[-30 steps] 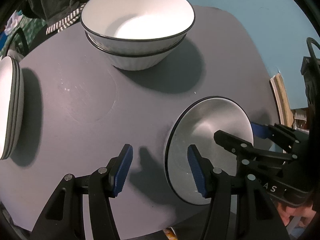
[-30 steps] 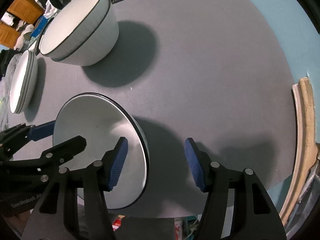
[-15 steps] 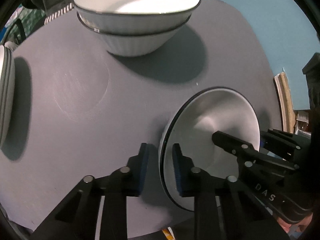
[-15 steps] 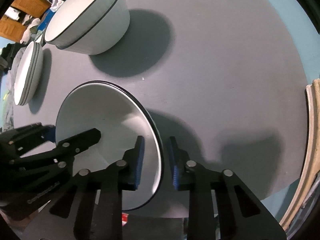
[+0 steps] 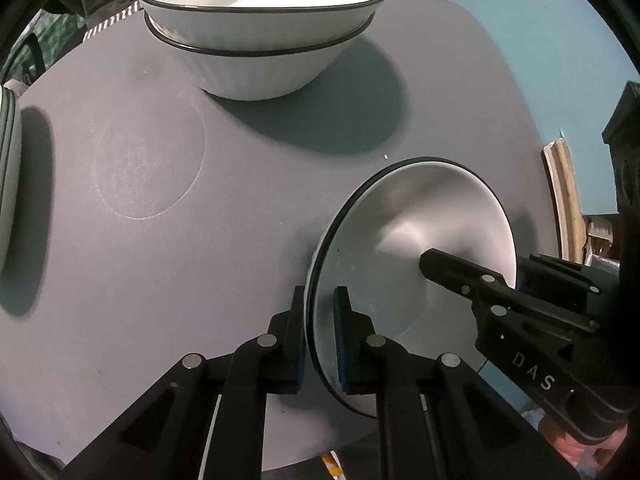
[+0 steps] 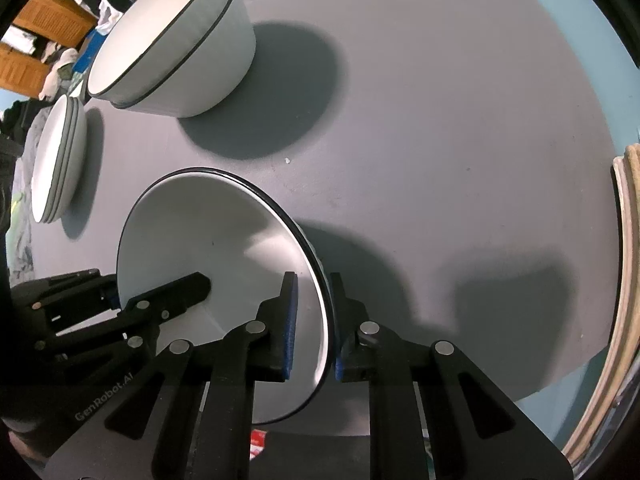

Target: Organize plates and bowls

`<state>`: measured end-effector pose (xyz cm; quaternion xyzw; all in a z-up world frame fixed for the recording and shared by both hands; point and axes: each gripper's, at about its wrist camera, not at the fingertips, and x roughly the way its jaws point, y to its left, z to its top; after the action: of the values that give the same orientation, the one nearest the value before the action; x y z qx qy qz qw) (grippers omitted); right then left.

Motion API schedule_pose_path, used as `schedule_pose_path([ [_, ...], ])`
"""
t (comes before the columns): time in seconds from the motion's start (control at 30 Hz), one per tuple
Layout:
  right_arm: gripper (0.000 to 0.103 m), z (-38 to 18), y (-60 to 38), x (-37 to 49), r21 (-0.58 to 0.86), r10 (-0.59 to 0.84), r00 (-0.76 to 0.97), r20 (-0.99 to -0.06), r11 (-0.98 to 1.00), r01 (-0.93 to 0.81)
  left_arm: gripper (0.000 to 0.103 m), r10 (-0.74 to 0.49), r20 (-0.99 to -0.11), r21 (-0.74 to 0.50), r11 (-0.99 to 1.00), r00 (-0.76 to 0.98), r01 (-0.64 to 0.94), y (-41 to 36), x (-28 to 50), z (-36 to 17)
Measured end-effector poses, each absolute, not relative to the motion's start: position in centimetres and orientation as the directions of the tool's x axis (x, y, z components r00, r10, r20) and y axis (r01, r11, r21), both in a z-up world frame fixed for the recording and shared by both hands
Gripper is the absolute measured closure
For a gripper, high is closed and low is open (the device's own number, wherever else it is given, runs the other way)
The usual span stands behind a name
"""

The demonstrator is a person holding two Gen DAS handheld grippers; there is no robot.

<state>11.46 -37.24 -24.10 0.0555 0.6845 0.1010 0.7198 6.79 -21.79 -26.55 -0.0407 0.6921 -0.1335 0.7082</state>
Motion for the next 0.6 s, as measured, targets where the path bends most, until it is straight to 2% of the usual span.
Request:
schedule_pose_path([
  [0.6,0.096,-21.7,-36.7,11.8,0.220,0.224,0.053,-0.973,0.973,-0.072,0.092,-0.223,-0.974,-0.221,0.973,0.031,0.061,-20.3,7.6,-24.4],
])
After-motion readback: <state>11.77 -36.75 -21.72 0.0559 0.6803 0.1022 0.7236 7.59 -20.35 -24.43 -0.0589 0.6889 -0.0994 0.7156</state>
